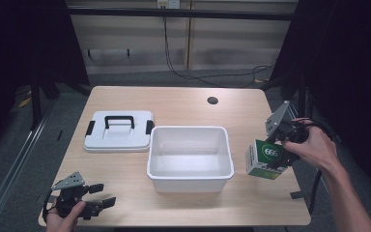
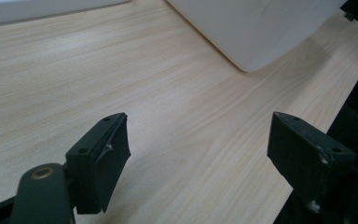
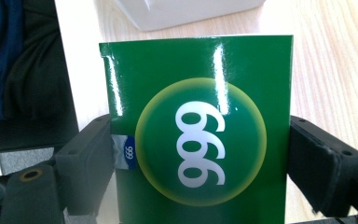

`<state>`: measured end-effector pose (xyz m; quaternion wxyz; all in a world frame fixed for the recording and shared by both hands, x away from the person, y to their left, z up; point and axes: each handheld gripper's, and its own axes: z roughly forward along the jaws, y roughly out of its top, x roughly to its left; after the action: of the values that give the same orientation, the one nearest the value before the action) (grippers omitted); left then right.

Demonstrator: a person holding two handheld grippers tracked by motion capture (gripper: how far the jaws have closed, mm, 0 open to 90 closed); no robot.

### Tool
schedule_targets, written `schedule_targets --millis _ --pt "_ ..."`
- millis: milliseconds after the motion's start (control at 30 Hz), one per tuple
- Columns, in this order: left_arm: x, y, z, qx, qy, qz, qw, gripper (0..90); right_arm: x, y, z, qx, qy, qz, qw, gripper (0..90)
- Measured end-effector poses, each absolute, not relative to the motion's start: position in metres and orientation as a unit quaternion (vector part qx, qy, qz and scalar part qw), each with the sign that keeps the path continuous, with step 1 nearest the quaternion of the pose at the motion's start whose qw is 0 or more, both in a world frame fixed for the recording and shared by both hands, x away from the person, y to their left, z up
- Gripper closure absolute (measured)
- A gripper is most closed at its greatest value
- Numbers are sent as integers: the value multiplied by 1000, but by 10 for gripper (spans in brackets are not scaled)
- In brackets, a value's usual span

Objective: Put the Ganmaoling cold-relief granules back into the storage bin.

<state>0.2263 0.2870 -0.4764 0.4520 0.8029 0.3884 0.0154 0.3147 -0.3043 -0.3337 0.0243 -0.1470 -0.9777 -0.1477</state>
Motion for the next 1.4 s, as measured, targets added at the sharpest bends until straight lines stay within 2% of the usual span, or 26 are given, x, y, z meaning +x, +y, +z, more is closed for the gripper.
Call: schedule_targets --millis 800,1400 --pt "223 288 -472 799 377 35 467 206 314 -316 -304 -173 -961 -216 -9 156" --pt "220 290 -469 794 373 52 477 206 319 -309 -279 -180 -949 -258 -37 157"
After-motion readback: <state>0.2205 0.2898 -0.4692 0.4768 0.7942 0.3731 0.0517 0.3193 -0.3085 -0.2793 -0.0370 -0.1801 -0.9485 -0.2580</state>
